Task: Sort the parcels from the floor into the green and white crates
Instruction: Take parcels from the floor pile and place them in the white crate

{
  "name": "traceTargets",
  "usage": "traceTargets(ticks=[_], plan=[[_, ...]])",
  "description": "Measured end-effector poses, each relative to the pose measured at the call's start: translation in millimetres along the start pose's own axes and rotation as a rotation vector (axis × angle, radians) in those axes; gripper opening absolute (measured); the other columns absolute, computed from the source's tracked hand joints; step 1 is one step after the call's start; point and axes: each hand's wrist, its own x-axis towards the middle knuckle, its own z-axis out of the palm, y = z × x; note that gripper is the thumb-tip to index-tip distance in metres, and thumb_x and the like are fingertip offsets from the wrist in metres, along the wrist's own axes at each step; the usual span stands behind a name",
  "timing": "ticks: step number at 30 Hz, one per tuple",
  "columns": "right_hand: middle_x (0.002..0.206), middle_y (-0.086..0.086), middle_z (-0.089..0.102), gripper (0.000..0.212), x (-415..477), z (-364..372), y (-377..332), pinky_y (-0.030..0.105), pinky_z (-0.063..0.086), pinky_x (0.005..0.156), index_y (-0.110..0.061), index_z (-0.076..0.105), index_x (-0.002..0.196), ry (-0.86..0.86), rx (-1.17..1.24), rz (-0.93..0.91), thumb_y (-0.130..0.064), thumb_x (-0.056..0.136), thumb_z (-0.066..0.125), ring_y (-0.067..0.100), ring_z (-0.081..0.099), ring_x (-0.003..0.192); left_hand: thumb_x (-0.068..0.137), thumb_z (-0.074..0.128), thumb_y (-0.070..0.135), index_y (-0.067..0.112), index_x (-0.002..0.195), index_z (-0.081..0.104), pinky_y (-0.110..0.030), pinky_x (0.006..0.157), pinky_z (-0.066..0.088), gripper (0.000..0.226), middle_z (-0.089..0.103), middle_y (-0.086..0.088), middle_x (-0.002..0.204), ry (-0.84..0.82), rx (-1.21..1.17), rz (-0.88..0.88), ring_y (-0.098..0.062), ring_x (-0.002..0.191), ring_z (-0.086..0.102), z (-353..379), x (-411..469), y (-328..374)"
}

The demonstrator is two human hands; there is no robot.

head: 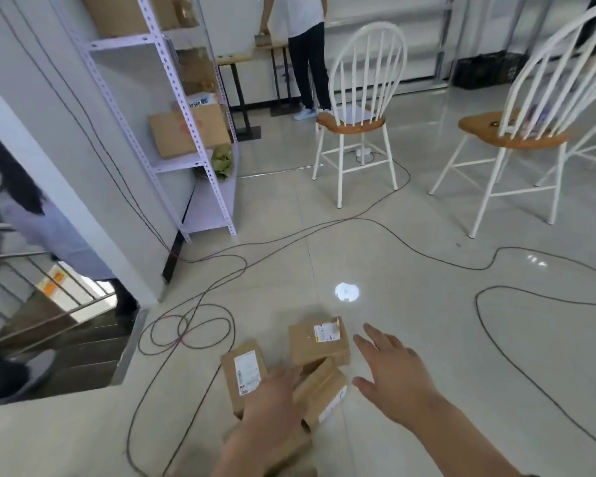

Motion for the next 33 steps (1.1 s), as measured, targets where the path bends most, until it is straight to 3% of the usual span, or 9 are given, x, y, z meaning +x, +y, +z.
traceTargets(ticks=[6, 10, 13, 17, 23, 28, 33], plan=[[0.157, -0.01, 0.007, 0.061, 89.7, 174.7, 25.9, 0.03, 0.03, 0.107, -0.028, 0.017, 0.147, 0.119, 0.098, -0.007, -0.044, 0.093, 0.041, 0.016, 0.02, 0.14, 0.092, 0.045, 0.032, 0.028, 0.149, 0.02, -0.036, 0.102, 0.038, 0.062, 0.023, 0.002, 0.153, -0.03, 0.09, -0.039, -0.024, 0.131, 0.04, 147.5, 133.0, -39.7], [0.157, -0.006, 0.013, 0.066, 131.5, 273.6, 47.3, 0.035, 0.036, 0.105, -0.026, 0.014, 0.149, 0.052, 0.131, 0.076, -0.041, 0.093, 0.046, 0.021, 0.027, 0.137, 0.086, 0.045, 0.053, 0.033, 0.144, 0.025, -0.039, 0.091, 0.043, 0.064, 0.034, -0.001, 0.142, -0.047, 0.103, -0.069, -0.026, 0.121, 0.048, 225.1, 196.8, -68.3], [0.156, -0.006, 0.015, 0.064, 149.0, 324.8, 64.2, 0.036, 0.038, 0.101, -0.027, 0.017, 0.148, -0.059, 0.131, 0.111, -0.037, 0.093, 0.048, 0.023, 0.033, 0.133, 0.087, 0.055, 0.038, 0.036, 0.146, 0.018, -0.043, 0.1, 0.039, 0.069, 0.024, -0.003, 0.151, -0.023, 0.17, -0.08, -0.031, 0.13, 0.038, 265.1, 227.3, -88.1], [0.156, -0.004, 0.016, 0.059, 158.0, 357.3, 86.7, 0.036, 0.037, 0.103, -0.024, 0.023, 0.146, -0.138, 0.136, 0.162, -0.038, 0.093, 0.046, 0.023, 0.031, 0.135, 0.086, 0.062, 0.035, 0.034, 0.149, 0.011, -0.045, 0.107, 0.033, 0.081, 0.017, -0.003, 0.154, -0.031, 0.249, -0.098, -0.033, 0.136, 0.028, 288.5, 245.0, -114.7], [0.157, -0.002, 0.014, 0.061, 165.8, 376.4, 100.5, 0.037, 0.037, 0.104, -0.021, 0.024, 0.146, -0.16, 0.094, 0.177, -0.039, 0.093, 0.047, 0.024, 0.03, 0.137, 0.077, 0.069, 0.049, 0.032, 0.151, -0.001, -0.05, 0.114, 0.025, 0.103, 0.005, -0.009, 0.159, -0.162, 0.3, -0.124, -0.038, 0.141, 0.02, 291.5, 257.5, -121.2], [0.152, -0.001, 0.023, 0.058, 165.3, 394.4, 108.3, 0.036, 0.041, 0.099, -0.021, 0.029, 0.143, -0.205, 0.11, 0.208, -0.041, 0.092, 0.048, 0.024, 0.036, 0.132, 0.075, 0.068, 0.047, 0.033, 0.15, 0.005, -0.051, 0.109, 0.03, 0.099, 0.027, -0.008, 0.149, -0.123, 0.258, -0.125, -0.035, 0.13, 0.038, 295.4, 258.4, -117.2], [0.142, 0.001, 0.036, 0.059, 162.0, 405.1, 121.2, 0.034, 0.048, 0.09, -0.022, 0.03, 0.141, -0.209, 0.27, 0.263, -0.038, 0.088, 0.052, 0.023, 0.049, 0.12, 0.068, 0.074, 0.045, 0.036, 0.148, 0.019, -0.047, 0.111, 0.031, 0.098, 0.046, 0.003, 0.141, -0.339, -0.058, -0.063, -0.023, 0.124, 0.05, 293.2, 255.9, -120.6]])
